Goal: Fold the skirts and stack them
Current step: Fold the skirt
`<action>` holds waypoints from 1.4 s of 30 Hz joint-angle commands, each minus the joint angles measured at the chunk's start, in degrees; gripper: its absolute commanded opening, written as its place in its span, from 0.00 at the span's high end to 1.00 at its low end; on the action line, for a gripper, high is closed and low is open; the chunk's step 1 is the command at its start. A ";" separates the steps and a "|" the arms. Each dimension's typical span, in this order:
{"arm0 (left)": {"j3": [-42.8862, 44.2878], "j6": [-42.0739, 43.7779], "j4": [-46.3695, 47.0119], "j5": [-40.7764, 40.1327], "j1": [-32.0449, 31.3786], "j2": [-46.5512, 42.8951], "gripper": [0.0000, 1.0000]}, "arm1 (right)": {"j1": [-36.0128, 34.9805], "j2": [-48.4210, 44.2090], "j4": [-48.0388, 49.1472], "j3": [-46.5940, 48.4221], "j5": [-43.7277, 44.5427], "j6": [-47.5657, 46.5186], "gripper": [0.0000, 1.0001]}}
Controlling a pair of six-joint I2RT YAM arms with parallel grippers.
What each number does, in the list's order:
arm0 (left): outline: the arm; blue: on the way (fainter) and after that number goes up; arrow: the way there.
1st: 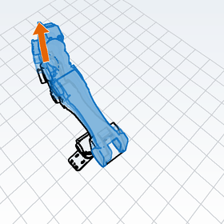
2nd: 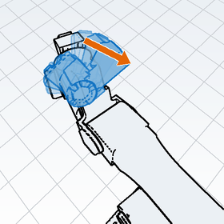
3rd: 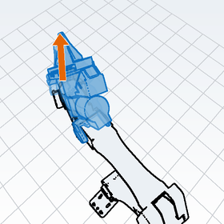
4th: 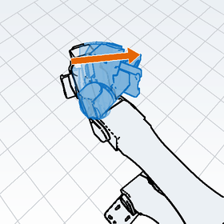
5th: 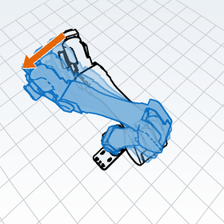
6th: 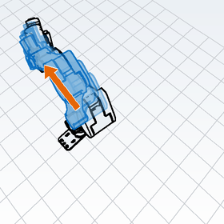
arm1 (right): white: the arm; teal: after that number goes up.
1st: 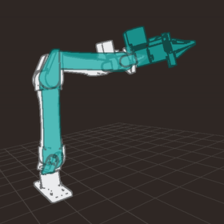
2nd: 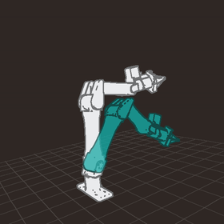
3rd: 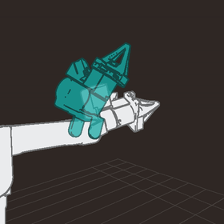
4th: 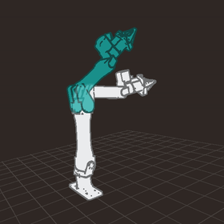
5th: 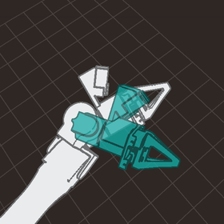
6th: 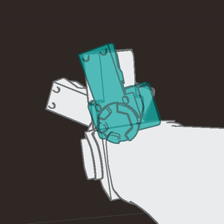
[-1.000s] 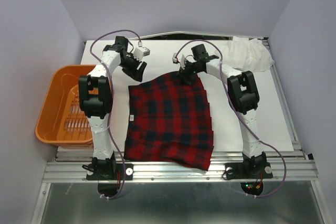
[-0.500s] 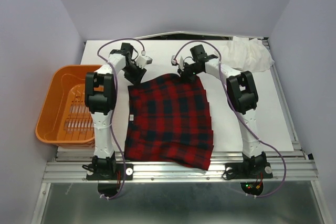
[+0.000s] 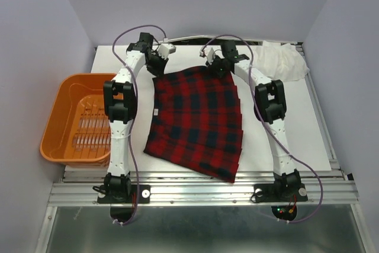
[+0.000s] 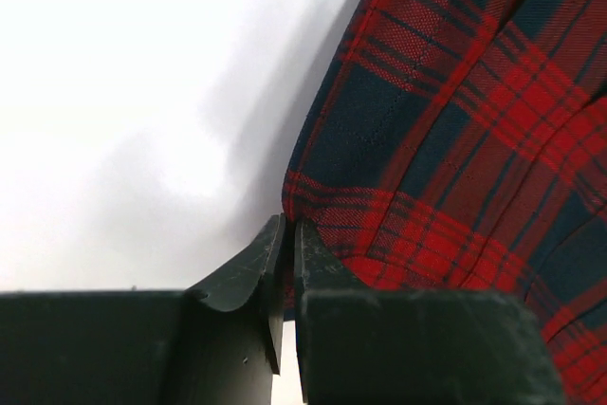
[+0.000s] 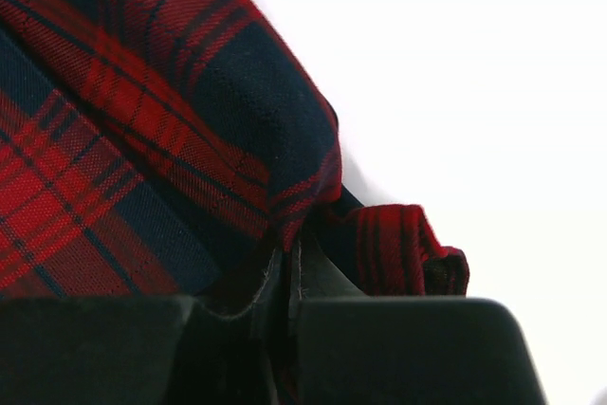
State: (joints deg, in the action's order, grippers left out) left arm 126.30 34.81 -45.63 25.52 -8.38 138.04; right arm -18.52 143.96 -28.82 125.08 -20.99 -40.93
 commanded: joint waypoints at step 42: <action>-64.41 23.64 42.90 1.98 -1.46 -59.62 1.00 | -2.39 -47.36 -2.82 -37.00 2.10 1.91 0.99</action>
State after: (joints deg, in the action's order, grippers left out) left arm 65.49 55.77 -3.97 28.49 -11.09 84.99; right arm -21.19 101.95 -29.63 90.74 -21.43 -38.13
